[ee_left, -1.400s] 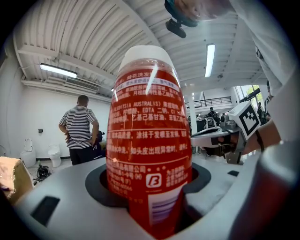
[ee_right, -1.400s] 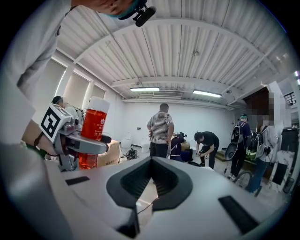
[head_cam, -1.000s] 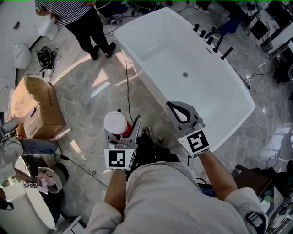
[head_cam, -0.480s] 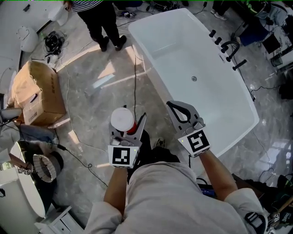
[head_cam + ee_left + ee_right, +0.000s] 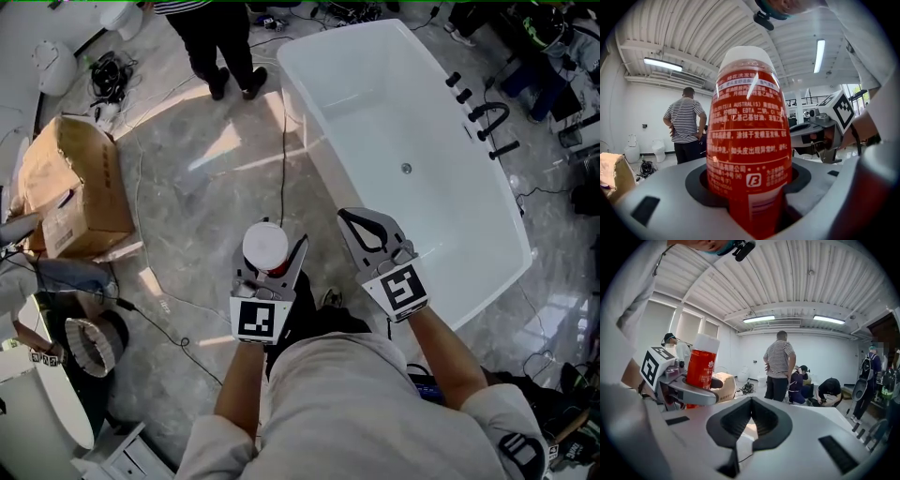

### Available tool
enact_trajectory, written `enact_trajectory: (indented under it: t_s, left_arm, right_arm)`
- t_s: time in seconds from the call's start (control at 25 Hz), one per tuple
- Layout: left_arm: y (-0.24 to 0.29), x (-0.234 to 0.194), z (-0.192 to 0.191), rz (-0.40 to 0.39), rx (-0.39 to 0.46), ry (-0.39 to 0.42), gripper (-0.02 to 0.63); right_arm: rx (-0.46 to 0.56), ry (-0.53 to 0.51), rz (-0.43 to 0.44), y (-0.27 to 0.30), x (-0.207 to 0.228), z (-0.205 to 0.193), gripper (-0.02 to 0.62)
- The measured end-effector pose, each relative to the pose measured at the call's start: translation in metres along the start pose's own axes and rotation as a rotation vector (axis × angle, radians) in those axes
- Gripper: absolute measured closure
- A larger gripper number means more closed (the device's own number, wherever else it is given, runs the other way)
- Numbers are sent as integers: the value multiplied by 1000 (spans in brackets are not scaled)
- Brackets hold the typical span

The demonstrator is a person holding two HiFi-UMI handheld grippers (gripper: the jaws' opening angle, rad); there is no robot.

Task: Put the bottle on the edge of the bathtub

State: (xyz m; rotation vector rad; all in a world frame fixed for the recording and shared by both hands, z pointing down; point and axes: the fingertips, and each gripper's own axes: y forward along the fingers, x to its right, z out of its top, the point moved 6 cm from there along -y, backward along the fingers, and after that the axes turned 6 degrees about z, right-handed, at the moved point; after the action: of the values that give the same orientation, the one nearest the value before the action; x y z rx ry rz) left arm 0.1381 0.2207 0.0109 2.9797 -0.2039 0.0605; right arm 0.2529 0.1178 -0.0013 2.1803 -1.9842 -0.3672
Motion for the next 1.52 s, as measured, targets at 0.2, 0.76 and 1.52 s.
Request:
enact_trajectory:
  t_s: [0.2, 0.76, 1.52]
  left_arm:
    - [20, -40, -7, -39, 9, -30, 308]
    - [86, -161, -40, -114, -59, -12, 308]
    - [175, -211, -86, -115, -167, -75, 309]
  right_arm:
    - [-59, 21, 19, 46, 6, -4, 589]
    - [-114, 52, 81, 186, 26, 18, 589]
    - [-114, 26, 165, 267, 87, -1, 589]
